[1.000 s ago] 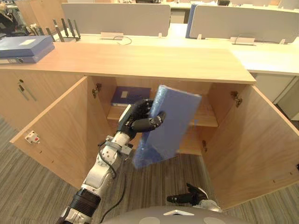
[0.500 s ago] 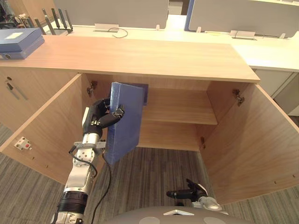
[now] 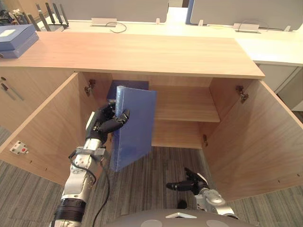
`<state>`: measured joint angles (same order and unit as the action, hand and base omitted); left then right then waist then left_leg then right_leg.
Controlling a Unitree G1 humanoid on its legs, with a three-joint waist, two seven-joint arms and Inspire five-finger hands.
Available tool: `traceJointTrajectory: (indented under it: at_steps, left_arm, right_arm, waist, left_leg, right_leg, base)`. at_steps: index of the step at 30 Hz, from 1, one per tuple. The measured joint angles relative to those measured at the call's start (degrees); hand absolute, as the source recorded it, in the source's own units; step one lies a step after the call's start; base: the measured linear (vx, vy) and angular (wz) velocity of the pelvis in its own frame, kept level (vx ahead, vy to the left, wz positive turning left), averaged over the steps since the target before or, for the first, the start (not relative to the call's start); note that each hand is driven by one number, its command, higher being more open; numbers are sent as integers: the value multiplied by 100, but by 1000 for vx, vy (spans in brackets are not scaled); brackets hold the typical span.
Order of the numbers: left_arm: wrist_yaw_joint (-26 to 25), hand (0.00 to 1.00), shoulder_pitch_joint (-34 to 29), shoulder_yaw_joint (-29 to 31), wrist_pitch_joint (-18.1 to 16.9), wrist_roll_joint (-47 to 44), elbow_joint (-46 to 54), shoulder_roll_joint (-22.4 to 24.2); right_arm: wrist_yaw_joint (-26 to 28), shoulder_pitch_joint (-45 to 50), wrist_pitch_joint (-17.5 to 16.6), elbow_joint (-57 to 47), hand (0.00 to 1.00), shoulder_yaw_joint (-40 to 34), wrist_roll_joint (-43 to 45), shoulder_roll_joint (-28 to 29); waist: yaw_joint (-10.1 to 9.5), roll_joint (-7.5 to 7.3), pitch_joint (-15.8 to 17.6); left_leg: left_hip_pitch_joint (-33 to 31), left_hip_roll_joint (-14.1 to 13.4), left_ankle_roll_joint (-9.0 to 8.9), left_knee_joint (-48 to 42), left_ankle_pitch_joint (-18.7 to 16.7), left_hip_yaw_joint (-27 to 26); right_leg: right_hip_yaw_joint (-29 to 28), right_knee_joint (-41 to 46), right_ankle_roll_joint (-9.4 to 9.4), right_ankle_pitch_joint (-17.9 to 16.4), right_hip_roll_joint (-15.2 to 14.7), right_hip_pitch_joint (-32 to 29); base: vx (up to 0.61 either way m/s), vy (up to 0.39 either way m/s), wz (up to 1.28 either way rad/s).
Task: Walk over to the cabinet, pick up the folder, carry it to the office cabinet, place the folder inside the office cabinet, then close the office cabinet door
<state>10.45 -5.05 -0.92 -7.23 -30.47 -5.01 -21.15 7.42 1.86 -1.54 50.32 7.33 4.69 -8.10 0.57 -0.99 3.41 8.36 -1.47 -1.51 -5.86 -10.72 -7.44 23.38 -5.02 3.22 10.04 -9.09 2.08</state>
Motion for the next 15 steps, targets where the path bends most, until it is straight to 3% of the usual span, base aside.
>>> traceJointTrajectory:
  at_steps: [4, 11, 15]
  left_arm:
    - [528, 0, -59, -127, 16, -584, 160, -364]
    - [728, 0, -57, -124, 16, -1076, 544, -500]
    - [845, 0, -49, -123, 17, -1191, 578, -803]
  right_arm:
    - [189, 83, -7, -175, 100, 3, -2, -120]
    - [366, 171, -8, -191, 100, 27, -1, -120]
    - [481, 203, -19, -427, 100, 128, 4, -156]
  waist:
    - [-28, 13, 13]
    - [-25, 65, 51]
    - [-13, 77, 66]
  left_leg:
    - [-1, 0, 0, 10, 0, 1]
    - [-2, -3, -1, 16, 0, -9]
    - [-7, -11, -1, 15, 0, -43]
  right_leg:
    - [1, 0, 0, 0, 0, -3]
    - [-8, 0, 0, 0, 1, -8]
    - [-39, 0, 0, 0, 11, -34]
  base:
    - [0, 0, 0]
    - [0, 0, 0]
    - [0, 0, -5]
